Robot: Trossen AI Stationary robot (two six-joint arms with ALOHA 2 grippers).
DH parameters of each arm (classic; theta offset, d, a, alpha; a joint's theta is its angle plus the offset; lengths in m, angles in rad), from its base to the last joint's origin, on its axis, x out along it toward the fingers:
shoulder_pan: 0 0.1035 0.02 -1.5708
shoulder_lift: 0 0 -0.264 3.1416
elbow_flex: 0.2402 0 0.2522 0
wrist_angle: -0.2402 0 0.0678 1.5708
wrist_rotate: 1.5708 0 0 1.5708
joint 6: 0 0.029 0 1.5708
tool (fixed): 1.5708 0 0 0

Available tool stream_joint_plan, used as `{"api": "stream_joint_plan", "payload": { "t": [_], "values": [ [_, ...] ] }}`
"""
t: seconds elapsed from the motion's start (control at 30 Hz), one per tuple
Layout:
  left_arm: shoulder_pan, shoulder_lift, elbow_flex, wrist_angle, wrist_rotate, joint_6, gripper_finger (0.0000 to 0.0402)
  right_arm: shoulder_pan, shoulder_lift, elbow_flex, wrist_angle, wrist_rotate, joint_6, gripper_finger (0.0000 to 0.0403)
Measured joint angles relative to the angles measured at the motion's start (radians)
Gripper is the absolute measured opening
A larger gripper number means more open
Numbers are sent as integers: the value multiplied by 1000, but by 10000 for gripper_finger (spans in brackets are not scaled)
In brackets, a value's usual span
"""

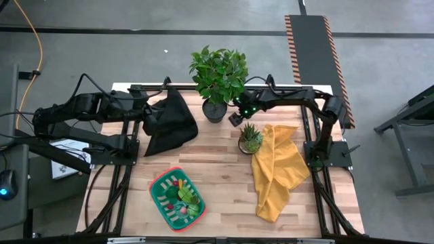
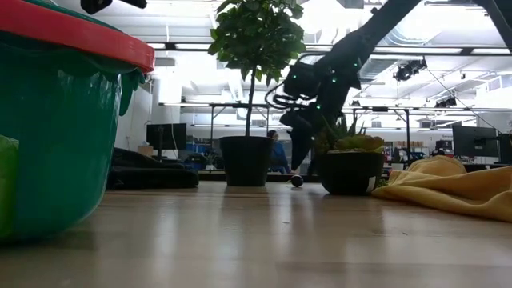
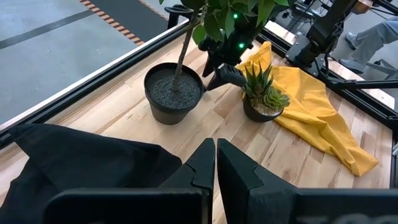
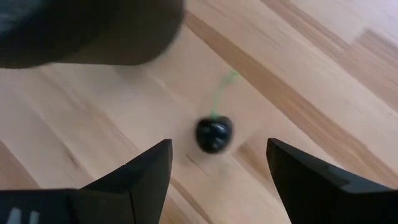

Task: Pick and placing Produce into tupperware
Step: Put the black cherry into the blue basket

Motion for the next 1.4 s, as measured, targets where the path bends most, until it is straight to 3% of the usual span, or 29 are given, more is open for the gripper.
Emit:
{"api": "stream_joint_plan", "payload": {
  "t": [0.23,1.4],
  "values": [
    [0,0,0,0,0,-8,8,14,61,75,-76,35,-35,252],
    [0,0,0,-19,0,-9,7,24,62,77,-63,46,-40,252]
  ]
}}
